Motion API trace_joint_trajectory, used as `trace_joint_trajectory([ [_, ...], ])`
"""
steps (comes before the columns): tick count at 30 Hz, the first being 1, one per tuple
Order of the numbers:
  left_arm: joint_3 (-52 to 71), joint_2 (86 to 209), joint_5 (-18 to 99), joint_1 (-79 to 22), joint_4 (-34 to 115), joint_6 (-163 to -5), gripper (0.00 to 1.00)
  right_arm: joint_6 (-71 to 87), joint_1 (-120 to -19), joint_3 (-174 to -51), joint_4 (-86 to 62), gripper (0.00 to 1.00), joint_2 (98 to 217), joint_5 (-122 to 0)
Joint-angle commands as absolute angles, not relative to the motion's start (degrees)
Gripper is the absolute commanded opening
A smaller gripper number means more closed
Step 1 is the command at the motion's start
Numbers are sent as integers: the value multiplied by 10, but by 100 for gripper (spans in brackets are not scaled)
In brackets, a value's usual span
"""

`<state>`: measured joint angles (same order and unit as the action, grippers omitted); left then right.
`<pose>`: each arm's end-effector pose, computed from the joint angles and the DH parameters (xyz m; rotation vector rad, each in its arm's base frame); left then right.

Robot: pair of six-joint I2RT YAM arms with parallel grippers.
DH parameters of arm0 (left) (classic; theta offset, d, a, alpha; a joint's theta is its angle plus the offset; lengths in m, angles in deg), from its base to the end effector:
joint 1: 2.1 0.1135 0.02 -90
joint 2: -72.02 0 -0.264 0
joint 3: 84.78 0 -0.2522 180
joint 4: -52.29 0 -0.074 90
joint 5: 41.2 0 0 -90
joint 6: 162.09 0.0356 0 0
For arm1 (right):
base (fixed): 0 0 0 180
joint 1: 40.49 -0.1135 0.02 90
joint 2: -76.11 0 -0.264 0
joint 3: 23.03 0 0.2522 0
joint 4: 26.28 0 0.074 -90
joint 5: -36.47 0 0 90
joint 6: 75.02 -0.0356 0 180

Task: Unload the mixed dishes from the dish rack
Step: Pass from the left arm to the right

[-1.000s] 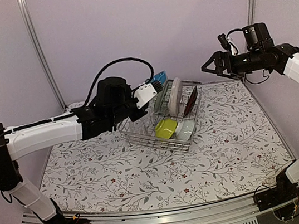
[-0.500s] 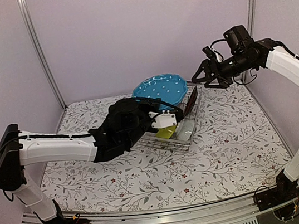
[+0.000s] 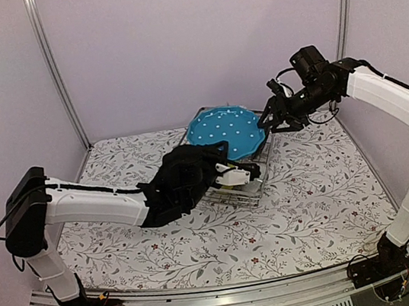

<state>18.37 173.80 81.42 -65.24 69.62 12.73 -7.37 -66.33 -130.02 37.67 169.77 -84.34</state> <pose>0.2004 -0.3532 0.2519 1.5024 0.8810 0.7626 0.3058 0.1684 0.3543 -0.3283 2.5362 1.0120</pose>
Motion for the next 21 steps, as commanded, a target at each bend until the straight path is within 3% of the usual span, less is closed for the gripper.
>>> trace_joint_trajectory([
  [1,163,1739,827,-667,817,157,0,-81,-666,-1312,380,54,1717,-816],
  [10,146,1763,836,-671,836,180,0,-104,-668,-1312,358,36,1735,-821],
  [21,131,1781,836,-674,864,193,0,-116,-668,-1294,338,23,1745,-823],
])
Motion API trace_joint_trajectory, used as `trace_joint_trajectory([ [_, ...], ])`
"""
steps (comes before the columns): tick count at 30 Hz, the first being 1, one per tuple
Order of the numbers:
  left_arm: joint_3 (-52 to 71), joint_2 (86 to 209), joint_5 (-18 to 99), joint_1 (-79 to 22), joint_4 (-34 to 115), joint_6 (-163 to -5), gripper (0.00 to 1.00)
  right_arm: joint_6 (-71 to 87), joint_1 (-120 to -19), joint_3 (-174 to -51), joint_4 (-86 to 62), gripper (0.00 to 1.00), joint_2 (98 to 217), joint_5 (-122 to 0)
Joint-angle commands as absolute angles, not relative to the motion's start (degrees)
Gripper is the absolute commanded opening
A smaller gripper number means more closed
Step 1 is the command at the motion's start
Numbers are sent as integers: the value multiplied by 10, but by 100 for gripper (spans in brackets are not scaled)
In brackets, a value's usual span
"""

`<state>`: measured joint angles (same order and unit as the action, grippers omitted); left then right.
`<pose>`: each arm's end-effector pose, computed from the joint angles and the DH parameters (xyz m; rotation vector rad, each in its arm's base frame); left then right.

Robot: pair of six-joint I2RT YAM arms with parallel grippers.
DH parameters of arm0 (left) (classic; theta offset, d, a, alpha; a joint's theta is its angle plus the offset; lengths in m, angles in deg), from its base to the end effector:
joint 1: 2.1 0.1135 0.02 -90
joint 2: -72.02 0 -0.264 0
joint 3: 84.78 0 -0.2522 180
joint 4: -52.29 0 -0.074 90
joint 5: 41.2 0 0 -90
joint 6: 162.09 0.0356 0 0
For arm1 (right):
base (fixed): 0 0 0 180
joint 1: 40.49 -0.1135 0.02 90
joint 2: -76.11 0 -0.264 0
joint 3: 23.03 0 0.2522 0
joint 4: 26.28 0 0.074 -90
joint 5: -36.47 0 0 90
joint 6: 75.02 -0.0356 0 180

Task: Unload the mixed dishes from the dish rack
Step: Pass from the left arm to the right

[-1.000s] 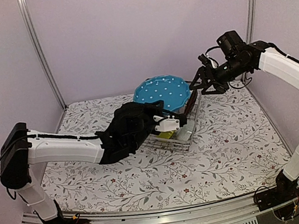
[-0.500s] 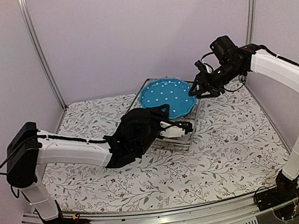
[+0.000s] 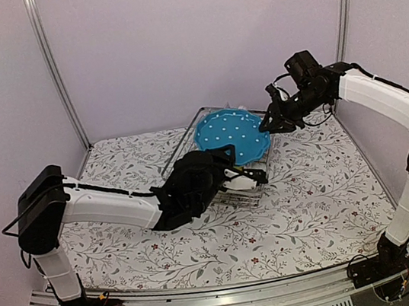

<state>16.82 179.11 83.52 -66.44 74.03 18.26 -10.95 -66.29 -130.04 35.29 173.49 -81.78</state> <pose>0.2007 -0.3710 0.2323 1.5372 0.8218 0.8464 0.3235 0.1751 0.3345 -0.2214 2.5854 0.9743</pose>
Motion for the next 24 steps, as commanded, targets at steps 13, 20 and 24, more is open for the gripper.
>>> trace_joint_trajectory([
  [13,130,1775,837,-674,878,187,0,-130,-668,-1283,319,0,1748,-830],
  [20,119,1803,852,-672,921,216,12,-143,-667,-1280,305,0,1737,-836],
  [24,120,1804,852,-671,928,218,30,-156,-665,-1275,290,0,1724,-842],
])
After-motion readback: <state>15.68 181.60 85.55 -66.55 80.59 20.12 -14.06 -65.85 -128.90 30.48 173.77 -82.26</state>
